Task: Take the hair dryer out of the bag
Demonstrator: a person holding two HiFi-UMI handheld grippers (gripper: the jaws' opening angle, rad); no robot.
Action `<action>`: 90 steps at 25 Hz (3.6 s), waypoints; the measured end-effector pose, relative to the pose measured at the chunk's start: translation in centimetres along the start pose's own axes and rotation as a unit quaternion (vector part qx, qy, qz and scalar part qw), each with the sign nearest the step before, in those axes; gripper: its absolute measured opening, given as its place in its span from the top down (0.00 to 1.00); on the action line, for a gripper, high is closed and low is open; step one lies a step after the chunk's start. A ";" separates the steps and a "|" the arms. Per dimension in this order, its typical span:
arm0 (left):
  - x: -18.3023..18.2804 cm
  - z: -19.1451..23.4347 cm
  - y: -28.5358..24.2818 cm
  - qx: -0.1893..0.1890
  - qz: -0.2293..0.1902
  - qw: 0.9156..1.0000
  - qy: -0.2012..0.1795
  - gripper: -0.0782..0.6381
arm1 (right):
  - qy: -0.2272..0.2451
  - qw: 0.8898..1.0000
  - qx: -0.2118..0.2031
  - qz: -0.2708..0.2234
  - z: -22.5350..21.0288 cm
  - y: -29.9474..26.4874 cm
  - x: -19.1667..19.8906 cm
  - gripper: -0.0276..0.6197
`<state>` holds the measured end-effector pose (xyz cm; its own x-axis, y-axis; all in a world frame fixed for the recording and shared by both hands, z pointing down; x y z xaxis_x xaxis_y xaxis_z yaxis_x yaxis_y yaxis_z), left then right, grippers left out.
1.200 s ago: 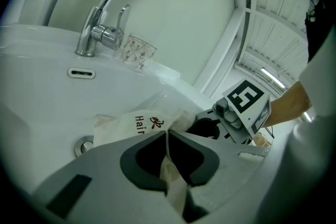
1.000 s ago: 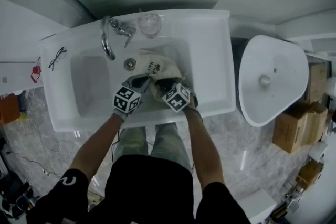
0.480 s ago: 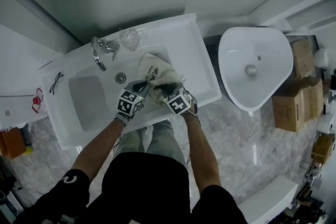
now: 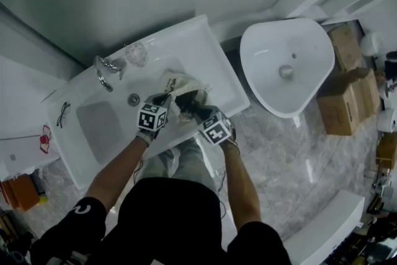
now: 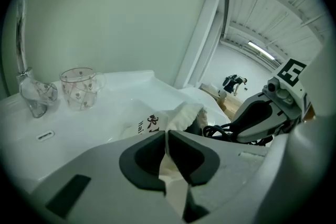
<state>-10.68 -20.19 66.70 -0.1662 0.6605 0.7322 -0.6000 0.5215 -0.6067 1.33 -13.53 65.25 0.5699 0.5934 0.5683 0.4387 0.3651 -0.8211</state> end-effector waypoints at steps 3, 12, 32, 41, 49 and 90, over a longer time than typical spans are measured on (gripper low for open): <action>-0.3 0.0 -0.2 -0.005 0.004 1.000 0.003 0.86 | -0.013 1.000 0.010 -0.020 -0.5 2.0 -0.3 0.85; -1.4 -0.8 -1.3 -0.002 0.008 1.000 0.006 0.86 | -0.053 0.994 0.049 -0.084 -3.0 7.9 -0.7 0.85; 0.0 -2.7 -2.1 -0.002 0.064 0.998 -0.011 0.86 | -0.117 0.978 0.065 -0.157 -13.2 4.4 -5.0 0.85; 0.3 -3.8 -4.2 0.007 0.073 0.997 0.004 0.86 | -0.129 0.982 0.035 -0.137 -16.3 -0.8 -3.5 0.85; 0.7 -3.9 -5.3 0.001 0.082 0.997 0.009 0.87 | -0.140 0.978 0.030 -0.148 -17.1 -2.6 -1.1 0.84; -11.0 2.8 22.3 -0.063 -0.227 0.970 -0.063 0.89 | -0.073 0.948 0.111 -0.290 2.3 9.7 -16.7 0.92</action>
<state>-24.40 -17.35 46.03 -0.0066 0.2791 0.9602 -0.5346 0.8106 -0.2392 -5.54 -18.26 47.72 0.1674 0.3343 0.9275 0.4832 0.7922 -0.3728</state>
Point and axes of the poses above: the fingertips, and each gripper's own axes: y backward along the fingers, z to its left, x out of its underside, the point moved 2 cm from there along y, backward along the fingers
